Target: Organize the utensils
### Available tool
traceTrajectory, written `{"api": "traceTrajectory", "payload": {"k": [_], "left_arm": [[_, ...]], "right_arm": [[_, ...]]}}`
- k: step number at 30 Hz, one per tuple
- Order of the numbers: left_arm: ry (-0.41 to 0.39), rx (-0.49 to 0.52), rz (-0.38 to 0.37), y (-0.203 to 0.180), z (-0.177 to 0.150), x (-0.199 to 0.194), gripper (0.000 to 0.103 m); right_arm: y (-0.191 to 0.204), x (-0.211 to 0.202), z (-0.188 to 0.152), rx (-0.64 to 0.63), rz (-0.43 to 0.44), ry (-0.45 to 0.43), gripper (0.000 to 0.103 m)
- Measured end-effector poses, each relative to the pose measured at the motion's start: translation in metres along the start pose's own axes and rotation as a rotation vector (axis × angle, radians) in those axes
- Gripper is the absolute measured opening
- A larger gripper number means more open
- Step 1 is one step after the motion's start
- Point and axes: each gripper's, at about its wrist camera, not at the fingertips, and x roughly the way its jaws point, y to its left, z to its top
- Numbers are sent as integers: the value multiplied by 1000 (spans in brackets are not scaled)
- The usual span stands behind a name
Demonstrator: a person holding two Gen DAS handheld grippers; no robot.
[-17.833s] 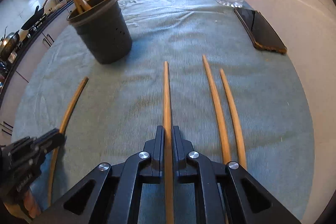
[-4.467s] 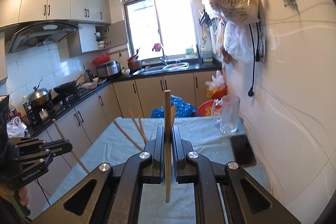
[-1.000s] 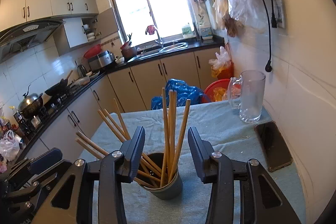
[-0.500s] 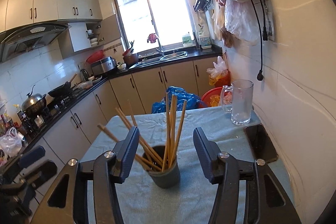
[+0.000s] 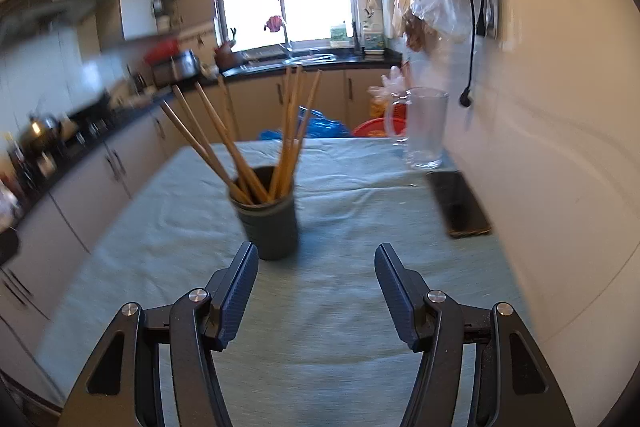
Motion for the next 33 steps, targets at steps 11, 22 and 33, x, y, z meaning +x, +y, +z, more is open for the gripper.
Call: {"api": "traceTrajectory", "payload": {"k": [11, 22, 33], "left_arm": [[-139, -25, 164, 64, 25, 11, 94], [-298, 39, 326, 69, 16, -6, 103], [-303, 63, 410, 8, 20, -30, 103]], "right_arm": [[11, -12, 5, 192, -24, -31, 69], [6, -11, -10, 308, -26, -54, 70], [-7, -30, -25, 260, 38, -98, 75]]}}
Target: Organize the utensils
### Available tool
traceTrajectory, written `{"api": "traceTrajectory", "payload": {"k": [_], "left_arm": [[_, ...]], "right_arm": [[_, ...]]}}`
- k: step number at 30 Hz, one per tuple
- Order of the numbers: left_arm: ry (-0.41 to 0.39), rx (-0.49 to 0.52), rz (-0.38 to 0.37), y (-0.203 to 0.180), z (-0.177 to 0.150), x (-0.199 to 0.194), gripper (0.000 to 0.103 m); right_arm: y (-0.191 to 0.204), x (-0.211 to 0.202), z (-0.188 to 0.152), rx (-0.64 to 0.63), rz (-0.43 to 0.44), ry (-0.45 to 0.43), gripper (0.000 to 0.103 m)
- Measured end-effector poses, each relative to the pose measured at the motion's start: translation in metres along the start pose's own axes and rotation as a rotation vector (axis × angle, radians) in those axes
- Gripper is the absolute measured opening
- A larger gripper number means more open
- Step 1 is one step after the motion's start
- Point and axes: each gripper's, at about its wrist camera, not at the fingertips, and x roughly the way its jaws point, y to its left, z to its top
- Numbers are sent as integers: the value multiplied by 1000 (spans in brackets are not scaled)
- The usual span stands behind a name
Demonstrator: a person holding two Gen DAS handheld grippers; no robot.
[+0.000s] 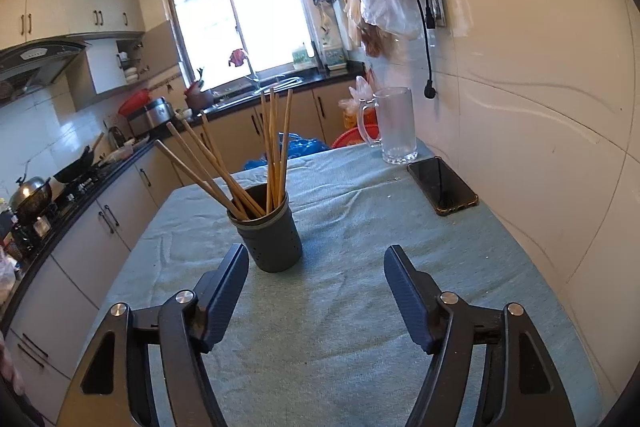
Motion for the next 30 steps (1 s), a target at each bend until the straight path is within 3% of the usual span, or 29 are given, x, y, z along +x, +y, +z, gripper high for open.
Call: {"api": "traceTrajectory", "payload": {"k": [5, 11, 17, 30], "left_arm": [[-19, 14, -21, -33, -3, -33, 103], [96, 27, -139, -59, -4, -48, 103], [197, 35, -179, -62, -16, -48, 103], [287, 51, -198, -52, -40, -34, 103]], "right_arm": [[-6, -8, -6, -40, 39, -1, 75], [-18, -34, -12, -83, -13, -63, 80], [-22, -54, -11, -86, -50, -120, 81], [4, -59, -17, -141, -48, -104, 85]]}}
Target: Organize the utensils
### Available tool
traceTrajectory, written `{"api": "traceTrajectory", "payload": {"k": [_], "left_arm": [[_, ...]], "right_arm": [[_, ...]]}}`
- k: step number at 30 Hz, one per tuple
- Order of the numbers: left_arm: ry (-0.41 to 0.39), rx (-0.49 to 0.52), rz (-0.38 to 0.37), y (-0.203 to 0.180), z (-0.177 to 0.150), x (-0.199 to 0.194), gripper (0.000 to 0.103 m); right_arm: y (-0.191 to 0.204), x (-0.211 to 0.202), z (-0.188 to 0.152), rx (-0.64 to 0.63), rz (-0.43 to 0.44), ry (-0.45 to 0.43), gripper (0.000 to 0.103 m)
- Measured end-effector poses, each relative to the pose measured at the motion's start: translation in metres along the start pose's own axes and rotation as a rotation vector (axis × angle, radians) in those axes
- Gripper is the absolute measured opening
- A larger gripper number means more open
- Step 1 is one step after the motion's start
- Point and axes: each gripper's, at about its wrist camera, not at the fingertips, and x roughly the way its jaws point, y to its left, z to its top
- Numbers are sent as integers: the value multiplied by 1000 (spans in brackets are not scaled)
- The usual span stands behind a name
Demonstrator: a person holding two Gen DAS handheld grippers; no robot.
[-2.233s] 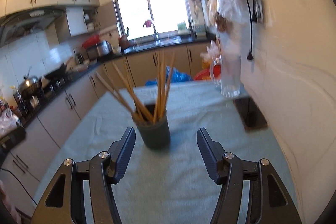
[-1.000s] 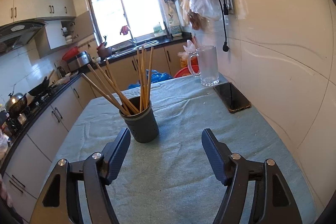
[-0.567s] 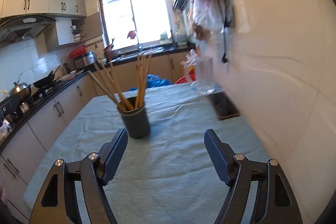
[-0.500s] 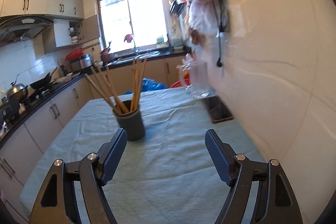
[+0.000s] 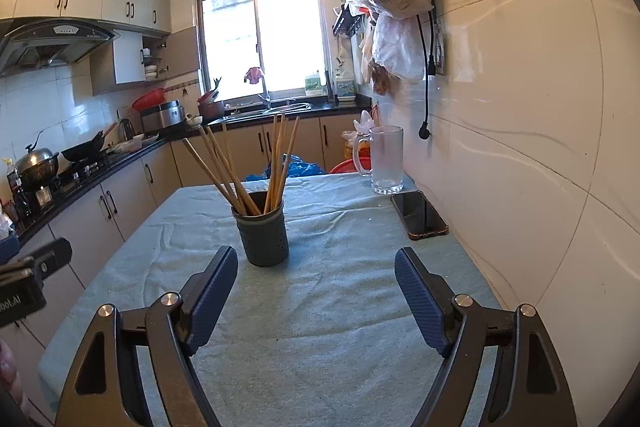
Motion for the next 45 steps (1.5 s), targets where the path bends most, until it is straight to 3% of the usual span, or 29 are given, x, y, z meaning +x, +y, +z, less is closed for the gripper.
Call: {"api": "traceTrajectory", "payload": {"k": [21, 45], "left_arm": [[116, -36, -27, 31, -16, 46, 103], [126, -28, -13, 27, -18, 45, 103]], "right_arm": [[37, 32, -6, -51, -8, 76, 86], [30, 33, -7, -21, 3, 77, 87]]}}
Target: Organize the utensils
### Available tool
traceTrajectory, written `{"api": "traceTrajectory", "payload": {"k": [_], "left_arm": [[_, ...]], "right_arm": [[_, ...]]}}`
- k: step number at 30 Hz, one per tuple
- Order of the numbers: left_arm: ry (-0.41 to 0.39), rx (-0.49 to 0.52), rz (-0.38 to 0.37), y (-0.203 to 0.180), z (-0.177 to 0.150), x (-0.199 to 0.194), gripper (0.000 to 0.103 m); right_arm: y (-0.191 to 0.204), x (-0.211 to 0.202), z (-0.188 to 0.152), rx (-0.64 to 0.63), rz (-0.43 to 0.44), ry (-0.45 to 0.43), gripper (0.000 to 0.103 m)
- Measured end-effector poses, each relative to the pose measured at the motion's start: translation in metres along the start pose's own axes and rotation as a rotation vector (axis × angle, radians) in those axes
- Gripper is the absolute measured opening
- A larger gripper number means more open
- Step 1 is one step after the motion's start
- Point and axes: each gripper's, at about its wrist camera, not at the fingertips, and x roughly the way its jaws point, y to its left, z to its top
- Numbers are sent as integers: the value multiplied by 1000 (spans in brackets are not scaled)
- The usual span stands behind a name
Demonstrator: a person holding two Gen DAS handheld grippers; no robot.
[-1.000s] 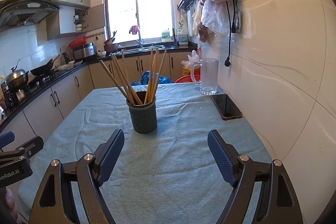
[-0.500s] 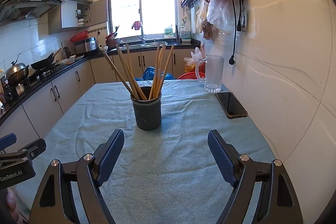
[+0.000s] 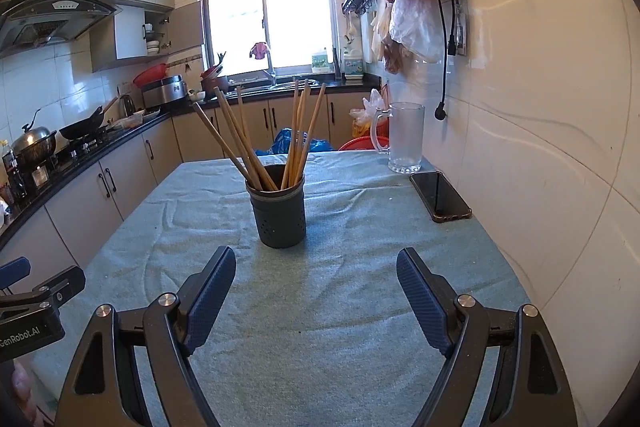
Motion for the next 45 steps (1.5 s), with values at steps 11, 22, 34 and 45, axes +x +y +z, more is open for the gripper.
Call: {"api": "traceTrajectory", "payload": {"k": [11, 22, 34, 45], "left_arm": [[2, 14, 2, -6, -1, -2, 103], [17, 19, -8, -7, -4, 3, 103], [21, 22, -14, -8, -4, 4, 103], [14, 34, -22, -12, -5, -2, 103]], "right_arm": [[-6, 0, -4, 20, 3, 5, 87], [-6, 1, -5, 18, 3, 11, 87], [-5, 1, -5, 11, 2, 6, 88], [-4, -4, -6, 13, -3, -5, 88]]}}
